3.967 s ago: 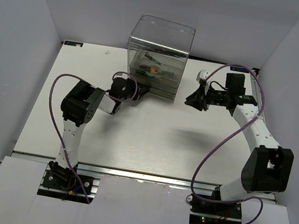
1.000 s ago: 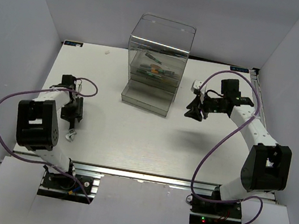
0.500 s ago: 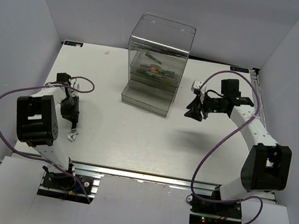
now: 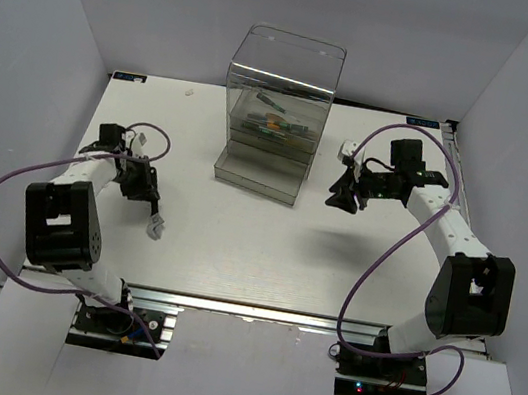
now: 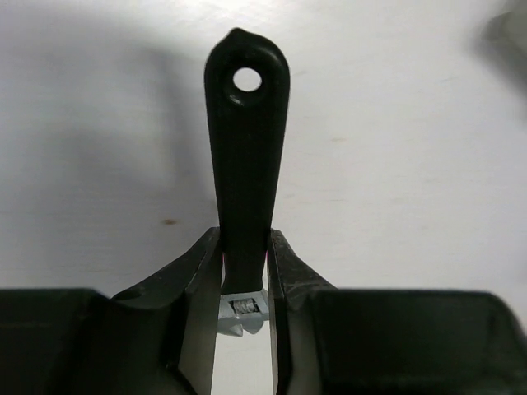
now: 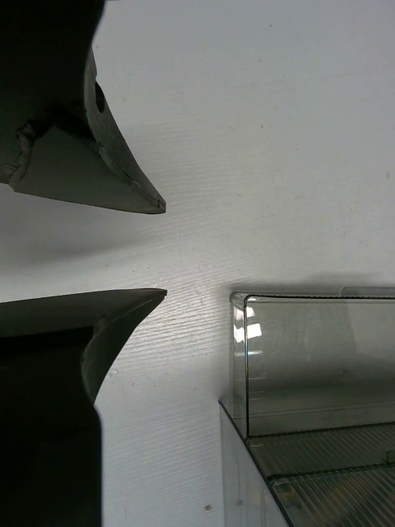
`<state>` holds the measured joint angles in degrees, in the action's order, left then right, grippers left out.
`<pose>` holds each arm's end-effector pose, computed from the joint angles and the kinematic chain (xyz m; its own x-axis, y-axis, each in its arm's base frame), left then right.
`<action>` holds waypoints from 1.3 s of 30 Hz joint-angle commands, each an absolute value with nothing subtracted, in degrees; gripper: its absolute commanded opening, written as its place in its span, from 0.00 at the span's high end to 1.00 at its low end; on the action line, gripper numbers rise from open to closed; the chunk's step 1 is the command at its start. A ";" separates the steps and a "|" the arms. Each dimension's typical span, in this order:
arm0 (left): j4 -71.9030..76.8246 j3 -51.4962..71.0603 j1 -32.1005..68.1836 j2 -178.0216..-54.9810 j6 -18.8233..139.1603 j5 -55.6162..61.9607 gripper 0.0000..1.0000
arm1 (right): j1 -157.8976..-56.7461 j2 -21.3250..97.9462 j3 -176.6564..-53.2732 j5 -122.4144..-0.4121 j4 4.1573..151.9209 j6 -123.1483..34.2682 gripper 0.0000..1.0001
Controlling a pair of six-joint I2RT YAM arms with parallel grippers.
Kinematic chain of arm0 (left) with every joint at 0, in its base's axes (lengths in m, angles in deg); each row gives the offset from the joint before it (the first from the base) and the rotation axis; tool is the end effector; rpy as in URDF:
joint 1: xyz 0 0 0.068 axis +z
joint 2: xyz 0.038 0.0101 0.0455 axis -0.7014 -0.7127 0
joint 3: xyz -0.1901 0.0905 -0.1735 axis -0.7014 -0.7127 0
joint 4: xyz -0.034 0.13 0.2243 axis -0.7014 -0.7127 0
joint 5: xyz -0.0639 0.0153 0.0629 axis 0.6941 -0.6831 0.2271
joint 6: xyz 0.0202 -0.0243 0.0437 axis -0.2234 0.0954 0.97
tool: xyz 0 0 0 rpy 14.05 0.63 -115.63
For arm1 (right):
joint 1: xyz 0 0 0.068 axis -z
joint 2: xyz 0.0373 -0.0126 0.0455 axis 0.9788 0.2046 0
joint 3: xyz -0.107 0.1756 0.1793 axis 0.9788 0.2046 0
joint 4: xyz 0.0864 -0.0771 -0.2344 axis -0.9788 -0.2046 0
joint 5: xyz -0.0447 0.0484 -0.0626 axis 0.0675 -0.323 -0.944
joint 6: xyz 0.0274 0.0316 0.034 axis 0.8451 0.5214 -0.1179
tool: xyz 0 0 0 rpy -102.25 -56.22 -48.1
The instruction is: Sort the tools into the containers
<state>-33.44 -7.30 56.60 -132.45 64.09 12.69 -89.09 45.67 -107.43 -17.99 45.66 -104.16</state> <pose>0.2918 0.0511 0.1794 -0.8982 -0.3217 -0.2996 -0.2188 0.9183 -0.3300 0.3099 0.0880 0.2713 -0.0161 -0.5136 -0.8579 -0.9750 0.1982 -0.1003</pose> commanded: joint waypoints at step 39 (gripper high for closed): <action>-0.96 12.49 23.36 -150.69 -15.44 6.94 0.52 | -89.18 42.92 -107.36 -17.46 44.89 -104.95 0.52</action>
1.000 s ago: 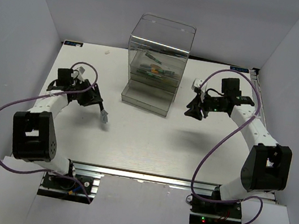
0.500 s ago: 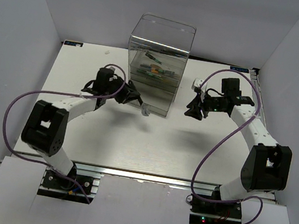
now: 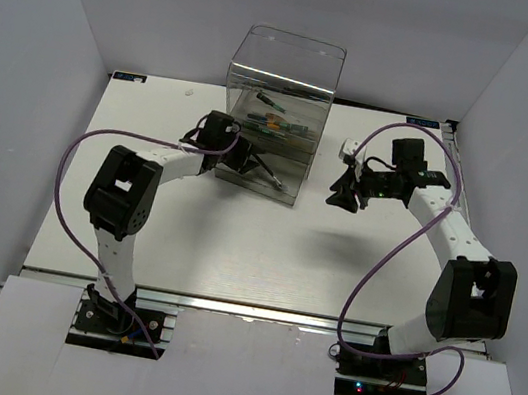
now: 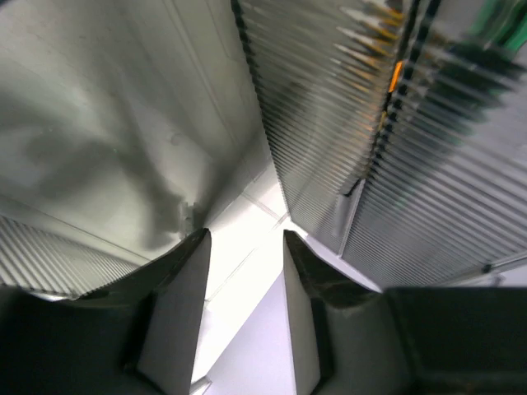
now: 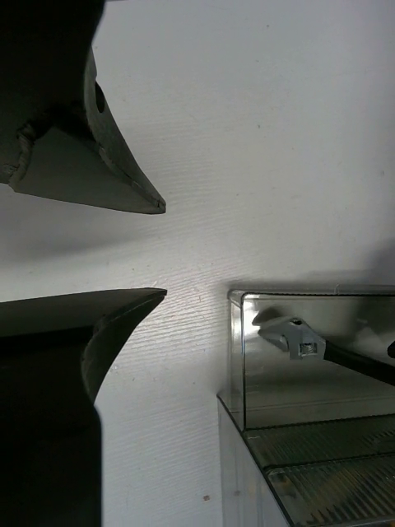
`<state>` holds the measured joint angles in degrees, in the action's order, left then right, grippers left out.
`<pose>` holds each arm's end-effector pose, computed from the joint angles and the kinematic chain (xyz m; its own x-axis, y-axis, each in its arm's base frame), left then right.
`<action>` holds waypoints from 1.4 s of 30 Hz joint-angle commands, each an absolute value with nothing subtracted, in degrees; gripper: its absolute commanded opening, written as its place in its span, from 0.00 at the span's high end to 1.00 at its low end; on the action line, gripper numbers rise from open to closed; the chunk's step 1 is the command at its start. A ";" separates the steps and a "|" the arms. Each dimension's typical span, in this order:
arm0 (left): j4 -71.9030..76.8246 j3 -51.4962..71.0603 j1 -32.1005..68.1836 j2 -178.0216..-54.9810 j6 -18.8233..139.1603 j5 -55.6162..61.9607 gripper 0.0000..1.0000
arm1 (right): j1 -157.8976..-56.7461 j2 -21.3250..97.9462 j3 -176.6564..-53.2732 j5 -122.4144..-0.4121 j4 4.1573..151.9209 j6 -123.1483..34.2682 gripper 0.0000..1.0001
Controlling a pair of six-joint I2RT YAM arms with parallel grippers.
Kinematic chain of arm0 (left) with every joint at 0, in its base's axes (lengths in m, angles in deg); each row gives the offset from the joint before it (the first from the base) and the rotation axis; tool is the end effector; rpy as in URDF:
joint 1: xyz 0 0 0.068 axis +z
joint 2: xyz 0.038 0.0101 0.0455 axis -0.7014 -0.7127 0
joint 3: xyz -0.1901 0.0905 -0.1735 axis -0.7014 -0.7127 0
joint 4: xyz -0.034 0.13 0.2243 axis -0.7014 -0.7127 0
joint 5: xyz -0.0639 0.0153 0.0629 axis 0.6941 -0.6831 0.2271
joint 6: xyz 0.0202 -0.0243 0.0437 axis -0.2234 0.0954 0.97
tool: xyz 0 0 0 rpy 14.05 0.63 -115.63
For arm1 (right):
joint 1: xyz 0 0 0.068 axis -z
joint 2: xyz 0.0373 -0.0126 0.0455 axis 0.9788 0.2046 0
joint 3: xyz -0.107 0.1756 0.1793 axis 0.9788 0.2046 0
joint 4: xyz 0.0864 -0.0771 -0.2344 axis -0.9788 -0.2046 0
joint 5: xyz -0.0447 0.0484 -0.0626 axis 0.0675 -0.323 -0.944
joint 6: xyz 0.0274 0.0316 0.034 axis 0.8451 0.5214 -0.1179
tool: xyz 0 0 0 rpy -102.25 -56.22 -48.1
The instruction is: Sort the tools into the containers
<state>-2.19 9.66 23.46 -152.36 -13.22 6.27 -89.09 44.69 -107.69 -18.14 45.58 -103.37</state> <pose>0.3937 -0.1594 0.1785 -0.5424 -0.8376 0.0653 -0.5761 0.3142 -0.7545 0.3076 0.0875 0.2777 -0.0130 -0.5092 -0.8605 -0.9724 0.2070 -0.1078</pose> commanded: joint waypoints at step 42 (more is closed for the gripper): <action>-35.68 -21.52 26.08 -80.20 22.53 -18.18 0.60 | -124.25 83.53 -132.23 -78.62 77.30 -85.00 0.53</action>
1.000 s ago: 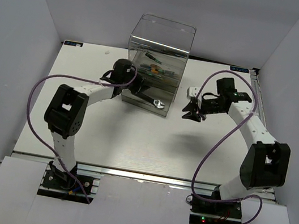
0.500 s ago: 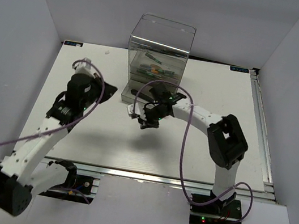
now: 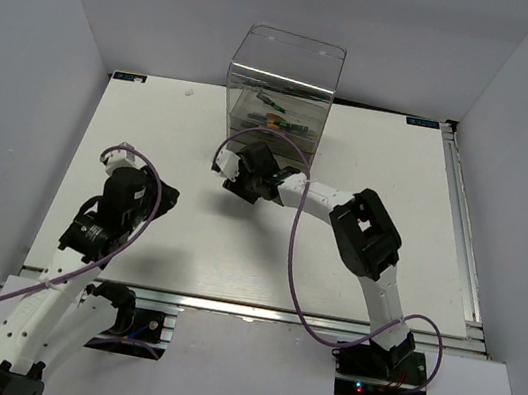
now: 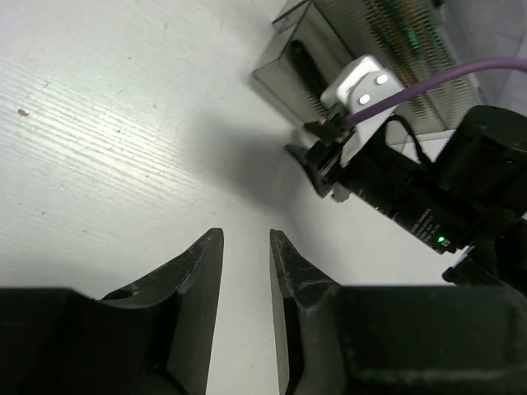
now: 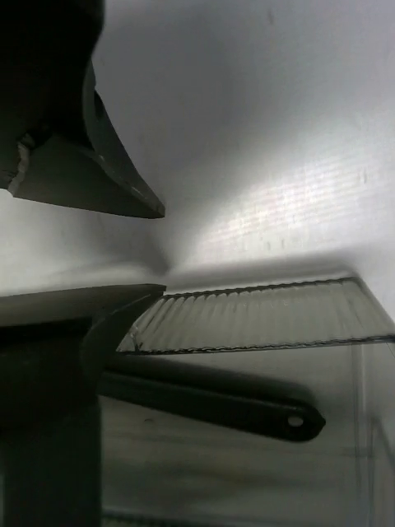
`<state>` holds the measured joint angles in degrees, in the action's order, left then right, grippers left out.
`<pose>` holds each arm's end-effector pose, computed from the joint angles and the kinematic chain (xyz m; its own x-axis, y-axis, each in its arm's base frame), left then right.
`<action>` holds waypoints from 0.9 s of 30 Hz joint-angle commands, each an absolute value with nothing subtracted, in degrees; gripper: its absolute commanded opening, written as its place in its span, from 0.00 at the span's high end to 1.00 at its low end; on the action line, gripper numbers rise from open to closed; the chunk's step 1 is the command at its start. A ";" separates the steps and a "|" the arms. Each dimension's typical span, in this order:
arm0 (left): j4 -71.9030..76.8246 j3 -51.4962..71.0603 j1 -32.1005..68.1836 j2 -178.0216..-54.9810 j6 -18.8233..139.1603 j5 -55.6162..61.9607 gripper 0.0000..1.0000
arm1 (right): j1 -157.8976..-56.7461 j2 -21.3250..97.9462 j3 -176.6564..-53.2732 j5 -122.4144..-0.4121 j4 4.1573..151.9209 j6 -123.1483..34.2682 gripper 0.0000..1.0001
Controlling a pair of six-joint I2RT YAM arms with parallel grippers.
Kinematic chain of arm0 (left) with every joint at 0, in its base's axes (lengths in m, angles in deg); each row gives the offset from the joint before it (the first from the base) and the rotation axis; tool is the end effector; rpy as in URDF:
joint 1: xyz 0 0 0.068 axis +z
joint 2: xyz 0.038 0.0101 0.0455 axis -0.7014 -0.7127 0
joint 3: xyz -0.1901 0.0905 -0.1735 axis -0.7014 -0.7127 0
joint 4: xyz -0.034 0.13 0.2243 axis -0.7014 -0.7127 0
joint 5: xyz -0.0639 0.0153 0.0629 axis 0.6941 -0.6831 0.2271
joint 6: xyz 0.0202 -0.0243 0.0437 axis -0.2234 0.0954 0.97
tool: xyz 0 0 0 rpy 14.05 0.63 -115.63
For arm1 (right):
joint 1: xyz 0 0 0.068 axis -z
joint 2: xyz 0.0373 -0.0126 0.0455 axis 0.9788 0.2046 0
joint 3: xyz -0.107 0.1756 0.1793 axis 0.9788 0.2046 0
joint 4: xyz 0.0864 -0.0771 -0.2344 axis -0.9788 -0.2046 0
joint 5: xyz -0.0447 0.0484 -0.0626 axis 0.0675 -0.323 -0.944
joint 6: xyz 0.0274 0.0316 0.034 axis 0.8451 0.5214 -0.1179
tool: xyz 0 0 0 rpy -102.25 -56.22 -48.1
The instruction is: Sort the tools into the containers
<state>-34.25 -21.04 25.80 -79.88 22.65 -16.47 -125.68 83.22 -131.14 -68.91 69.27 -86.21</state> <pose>0.1430 -0.0412 0.2919 -0.4474 -0.6307 -0.6341 -0.2772 0.7719 -0.5722 0.3316 0.3621 0.1636 0.0415 -0.8026 -0.5951 -0.8719 0.2617 -0.4138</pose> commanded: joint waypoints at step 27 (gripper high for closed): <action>-19.87 -23.81 26.08 -83.63 29.82 -5.18 0.02 | -110.73 51.13 -118.70 -42.15 66.68 -78.00 0.11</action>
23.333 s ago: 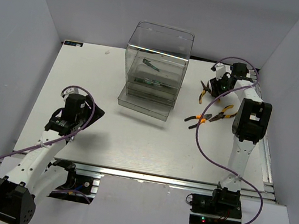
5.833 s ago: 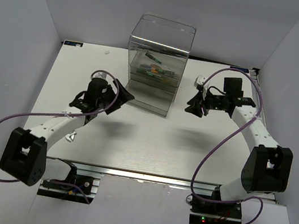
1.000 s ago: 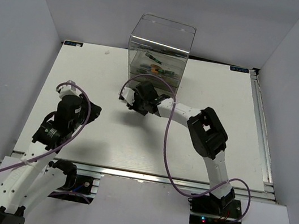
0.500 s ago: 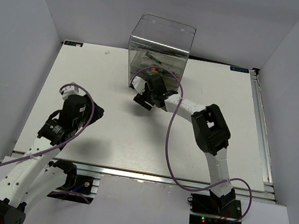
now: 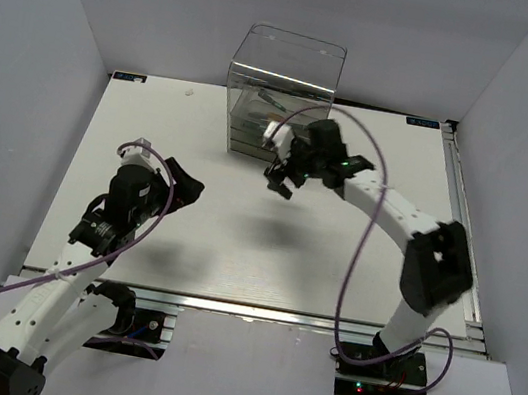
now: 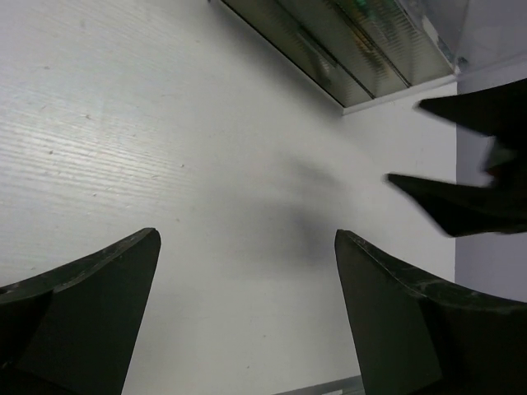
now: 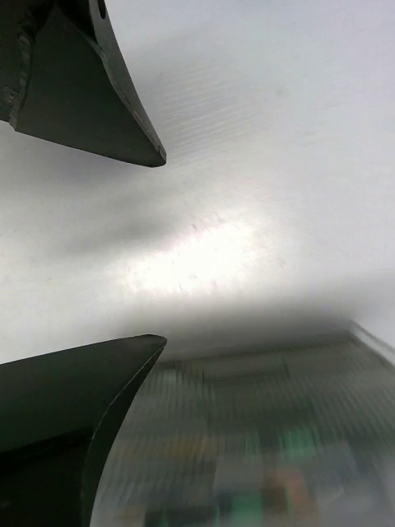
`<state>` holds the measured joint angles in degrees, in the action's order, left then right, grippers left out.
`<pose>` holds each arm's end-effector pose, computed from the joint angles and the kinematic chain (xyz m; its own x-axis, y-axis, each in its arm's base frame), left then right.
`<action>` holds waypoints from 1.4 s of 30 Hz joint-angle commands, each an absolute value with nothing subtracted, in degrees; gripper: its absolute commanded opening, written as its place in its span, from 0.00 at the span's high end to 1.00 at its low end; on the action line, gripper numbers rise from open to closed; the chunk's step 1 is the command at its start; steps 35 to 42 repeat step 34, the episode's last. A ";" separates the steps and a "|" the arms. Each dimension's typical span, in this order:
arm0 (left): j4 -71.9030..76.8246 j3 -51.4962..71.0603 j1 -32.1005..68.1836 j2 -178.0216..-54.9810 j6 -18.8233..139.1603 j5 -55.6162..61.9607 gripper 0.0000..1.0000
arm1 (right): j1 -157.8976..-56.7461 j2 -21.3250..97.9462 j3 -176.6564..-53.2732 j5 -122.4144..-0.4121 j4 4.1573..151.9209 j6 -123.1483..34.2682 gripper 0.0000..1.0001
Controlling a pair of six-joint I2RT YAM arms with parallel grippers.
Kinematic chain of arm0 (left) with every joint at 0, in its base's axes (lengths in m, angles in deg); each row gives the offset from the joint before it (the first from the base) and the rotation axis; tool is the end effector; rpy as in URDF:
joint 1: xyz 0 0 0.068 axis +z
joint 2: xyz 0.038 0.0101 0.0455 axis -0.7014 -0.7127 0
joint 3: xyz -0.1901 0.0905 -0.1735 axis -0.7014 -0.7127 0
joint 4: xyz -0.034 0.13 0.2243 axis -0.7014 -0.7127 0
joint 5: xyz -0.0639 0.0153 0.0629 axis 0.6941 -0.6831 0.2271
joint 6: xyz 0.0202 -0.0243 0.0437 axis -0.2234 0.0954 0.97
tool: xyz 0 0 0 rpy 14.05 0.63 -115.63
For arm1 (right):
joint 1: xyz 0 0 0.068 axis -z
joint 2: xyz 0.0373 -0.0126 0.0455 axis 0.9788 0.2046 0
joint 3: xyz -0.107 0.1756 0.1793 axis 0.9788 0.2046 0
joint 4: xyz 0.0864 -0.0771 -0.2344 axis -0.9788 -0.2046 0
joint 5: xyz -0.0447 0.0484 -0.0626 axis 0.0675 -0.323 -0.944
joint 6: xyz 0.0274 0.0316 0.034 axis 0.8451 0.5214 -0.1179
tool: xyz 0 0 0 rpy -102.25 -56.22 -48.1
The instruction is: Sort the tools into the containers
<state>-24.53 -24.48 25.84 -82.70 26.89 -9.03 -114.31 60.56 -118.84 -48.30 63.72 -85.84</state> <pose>0.1591 -0.0514 0.2804 -0.5066 -0.5715 -0.6456 -0.1334 0.7917 -0.5961 0.3261 0.2537 0.2592 0.0235 -0.6399 -0.7681 -0.9246 0.2783 -0.2602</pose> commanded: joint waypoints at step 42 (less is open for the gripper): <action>-10.54 -17.56 26.08 -86.89 37.47 8.80 0.02 | -88.13 22.09 -105.42 -56.05 55.78 -64.08 0.10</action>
